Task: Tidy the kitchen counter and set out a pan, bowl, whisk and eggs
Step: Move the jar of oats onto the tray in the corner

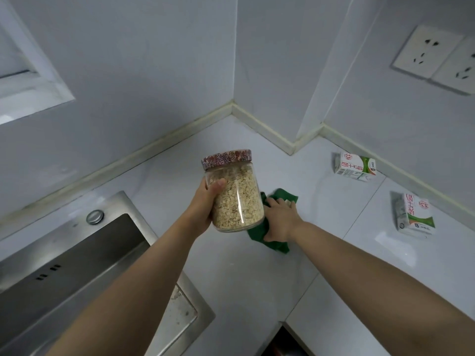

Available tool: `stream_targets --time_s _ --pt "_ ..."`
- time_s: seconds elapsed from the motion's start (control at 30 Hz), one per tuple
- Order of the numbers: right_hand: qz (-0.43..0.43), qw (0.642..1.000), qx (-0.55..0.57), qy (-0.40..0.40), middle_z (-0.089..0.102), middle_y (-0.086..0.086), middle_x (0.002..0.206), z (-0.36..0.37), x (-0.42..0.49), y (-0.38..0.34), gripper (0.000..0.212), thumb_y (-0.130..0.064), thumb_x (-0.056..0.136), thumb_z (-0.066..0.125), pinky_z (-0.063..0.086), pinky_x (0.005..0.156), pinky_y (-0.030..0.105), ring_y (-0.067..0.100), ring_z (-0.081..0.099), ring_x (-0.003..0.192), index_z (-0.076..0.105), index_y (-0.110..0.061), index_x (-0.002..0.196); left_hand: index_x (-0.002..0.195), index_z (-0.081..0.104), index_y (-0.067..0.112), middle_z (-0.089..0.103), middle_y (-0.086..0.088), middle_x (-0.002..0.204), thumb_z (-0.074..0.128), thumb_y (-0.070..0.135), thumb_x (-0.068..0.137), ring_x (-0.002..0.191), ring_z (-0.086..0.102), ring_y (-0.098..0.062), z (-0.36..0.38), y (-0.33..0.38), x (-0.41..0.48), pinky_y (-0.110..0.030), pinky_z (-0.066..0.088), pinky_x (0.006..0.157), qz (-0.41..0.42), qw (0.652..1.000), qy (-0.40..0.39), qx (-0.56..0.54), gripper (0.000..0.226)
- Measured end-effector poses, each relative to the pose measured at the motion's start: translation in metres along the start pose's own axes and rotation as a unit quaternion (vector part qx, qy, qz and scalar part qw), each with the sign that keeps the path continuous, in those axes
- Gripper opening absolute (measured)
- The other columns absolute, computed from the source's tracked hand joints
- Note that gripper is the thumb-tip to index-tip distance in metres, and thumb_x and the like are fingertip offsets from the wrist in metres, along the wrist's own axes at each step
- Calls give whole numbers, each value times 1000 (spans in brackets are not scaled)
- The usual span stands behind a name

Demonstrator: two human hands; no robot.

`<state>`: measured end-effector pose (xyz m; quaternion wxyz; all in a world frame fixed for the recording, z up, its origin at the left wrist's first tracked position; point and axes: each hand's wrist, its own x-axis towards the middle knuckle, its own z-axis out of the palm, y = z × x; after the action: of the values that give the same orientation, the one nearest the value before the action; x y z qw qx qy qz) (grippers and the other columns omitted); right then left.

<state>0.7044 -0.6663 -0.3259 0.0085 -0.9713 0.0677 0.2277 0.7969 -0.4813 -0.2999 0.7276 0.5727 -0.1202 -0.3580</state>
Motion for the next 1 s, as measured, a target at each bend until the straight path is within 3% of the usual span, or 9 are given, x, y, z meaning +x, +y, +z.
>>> stream_targets --time_s 0.1,0.23,0.43,0.6,0.8,0.9,1.0 --pt "16 997 71 6 43 2 127 -2 -1 6 70 -38 70 71 36 100 45 27 37 120 43 -27 133 135 37 10 55 -23 130 82 58 55 115 58 -40 7 0 -3 -62 44 95 -3 1000 -8 -4 103" --pt "64 982 177 29 46 2 123 1 -14 19 63 -34 68 71 44 94 42 26 43 114 49 -23 127 136 38 9 55 -23 131 81 59 56 116 57 -40 17 -2 -7 -63 43 96 -1 999 -28 -15 104" --pt "144 931 317 112 47 7 111 -4 -53 45 57 -28 68 73 48 87 37 28 50 105 53 -16 120 136 40 6 55 -24 130 83 59 53 116 57 -42 44 -1 -18 -65 42 96 -5 999 -51 -6 107" --pt "210 810 513 193 60 5 94 -10 -109 61 33 -20 74 72 47 62 25 20 59 83 53 -14 100 135 43 6 56 -21 130 80 62 57 117 57 -39 78 -8 -30 -61 44 95 -12 996 -93 3 103" --pt "211 644 705 209 68 9 103 -9 -198 83 33 -16 84 64 55 73 32 24 66 91 55 -12 115 132 46 11 63 -15 123 66 45 74 113 61 -35 138 -26 -44 -54 51 89 -47 989 -138 7 70" --pt "207 601 742 214 69 11 107 -2 -246 98 30 -14 86 61 54 77 34 26 66 96 56 -14 115 130 49 13 64 -14 121 69 46 69 112 61 -34 177 -34 -56 -56 49 91 -72 984 -160 15 72" --pt "197 587 754 219 68 11 101 5 -290 112 24 -8 87 56 54 78 34 27 65 92 58 -11 111 129 50 14 66 -12 119 71 48 71 109 63 -32 216 -43 -69 -52 51 90 -79 979 -185 26 70"
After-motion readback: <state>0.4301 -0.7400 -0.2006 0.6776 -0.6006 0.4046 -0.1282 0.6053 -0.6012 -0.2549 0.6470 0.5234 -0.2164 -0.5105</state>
